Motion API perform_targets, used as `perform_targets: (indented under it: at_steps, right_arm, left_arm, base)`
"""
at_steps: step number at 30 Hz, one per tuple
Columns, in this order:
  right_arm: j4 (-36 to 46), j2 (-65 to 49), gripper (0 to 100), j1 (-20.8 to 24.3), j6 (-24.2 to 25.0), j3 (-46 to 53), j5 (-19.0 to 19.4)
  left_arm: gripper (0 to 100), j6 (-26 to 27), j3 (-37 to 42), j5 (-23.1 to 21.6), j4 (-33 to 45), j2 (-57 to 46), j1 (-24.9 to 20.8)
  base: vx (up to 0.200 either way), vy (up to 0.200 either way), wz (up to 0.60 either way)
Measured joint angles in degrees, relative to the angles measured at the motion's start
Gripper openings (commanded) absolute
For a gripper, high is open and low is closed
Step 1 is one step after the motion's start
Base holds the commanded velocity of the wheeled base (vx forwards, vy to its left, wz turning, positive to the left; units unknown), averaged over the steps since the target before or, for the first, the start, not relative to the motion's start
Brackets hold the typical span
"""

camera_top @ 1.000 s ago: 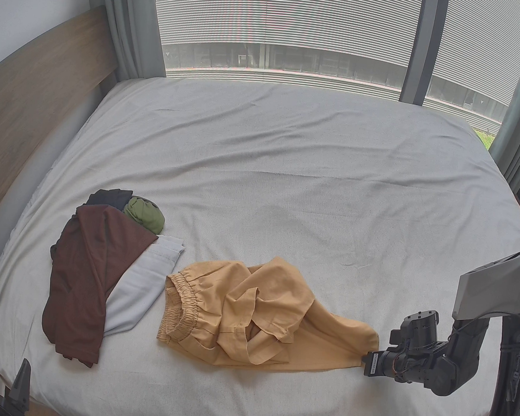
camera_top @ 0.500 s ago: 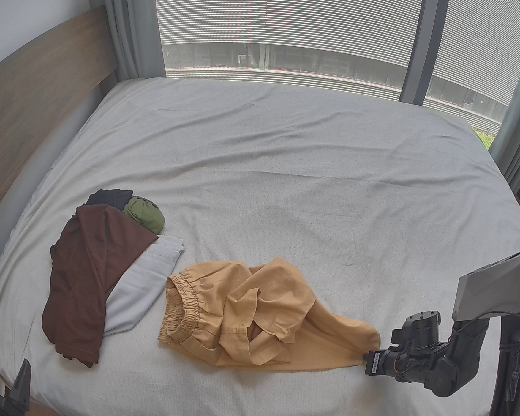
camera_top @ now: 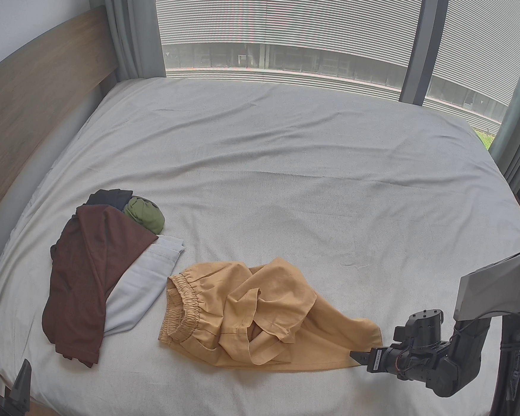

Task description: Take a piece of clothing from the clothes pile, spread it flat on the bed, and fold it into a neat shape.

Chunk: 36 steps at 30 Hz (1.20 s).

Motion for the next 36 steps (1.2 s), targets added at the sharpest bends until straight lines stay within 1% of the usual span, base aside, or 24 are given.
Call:
perform_targets:
  at_steps: [2, 5, 7, 9, 12, 15, 19, 21, 24, 28, 31, 34, 36]
  right_arm:
    - [-0.84, -0.37, 100, -0.16, -0.11, 0.39, 0.02]
    - [-4.41, -1.18, 100, -0.26, -0.30, 1.60, 0.09]
    - [-10.46, -2.29, 100, -0.16, -0.55, 3.36, 0.20]
    - [-14.68, -3.67, 100, -0.02, -0.88, 4.99, 0.30]
    - [-17.24, -6.73, 100, 0.13, -1.39, 6.53, 0.73]
    - [-17.32, -10.97, 100, 0.24, -1.85, 7.22, 1.65]
    - [-16.31, -18.08, 100, 0.39, -2.18, 5.42, 4.63]
    - [-15.47, -21.53, 100, 0.83, -2.29, 3.11, 6.81]
    - [-13.43, -24.59, 100, 2.58, -2.13, -0.11, 8.48]
    - [-9.83, -27.76, 100, 6.14, -1.39, -6.03, 10.11]
    - [-8.84, -29.39, 100, 8.52, -1.08, -8.83, 11.23]
    - [-8.00, -30.62, 100, 9.51, -0.87, -10.03, 12.04]
    - [-7.45, -31.29, 100, 9.86, -0.74, -10.40, 12.62]
  left_arm:
    - [100, 0.00, 0.00, 0.02, 0.00, 0.00, 0.00]
    - [100, 0.02, 0.00, 0.00, -0.02, 0.00, 0.00]
    - [100, 0.05, 0.00, 0.00, 0.00, 0.00, 0.00]
    - [100, 0.16, 0.00, -0.01, 0.00, 0.00, 0.02]
    - [100, 0.44, 0.00, -0.11, 0.00, 0.00, 0.00]
    - [100, 0.62, 0.00, -0.26, 0.00, 0.00, 0.00]
    - [100, 0.95, 0.00, -0.50, -0.07, 0.00, 0.02]
    - [100, 1.06, 0.00, -0.66, -0.11, 0.00, 0.02]
    - [100, 1.06, 0.00, -0.84, -0.18, -0.02, 0.02]
    - [100, 1.13, 0.00, -0.99, -0.29, -0.04, 0.09]
    - [100, 0.33, 0.00, -1.23, -2.18, 0.02, 0.06]
    - [100, -0.85, -2.29, -1.12, -4.63, 0.90, -0.38]
    - [100, -1.50, -5.66, -1.04, -5.79, 2.32, -1.16]
  base:
    - [0.000, 0.000, 0.00]
    - [0.000, 0.000, 0.00]
    - [0.000, 0.000, 0.00]
    - [0.000, 0.000, 0.00]
    - [0.000, 0.000, 0.00]
    - [0.000, 0.000, 0.00]
    - [0.000, 0.000, 0.00]
    - [0.000, 0.000, 0.00]
    - [0.000, 0.000, 0.00]
    - [0.000, 0.000, 0.00]
    - [0.000, 0.000, 0.00]
    - [0.000, 0.000, 0.00]
    - [0.000, 0.000, 0.00]
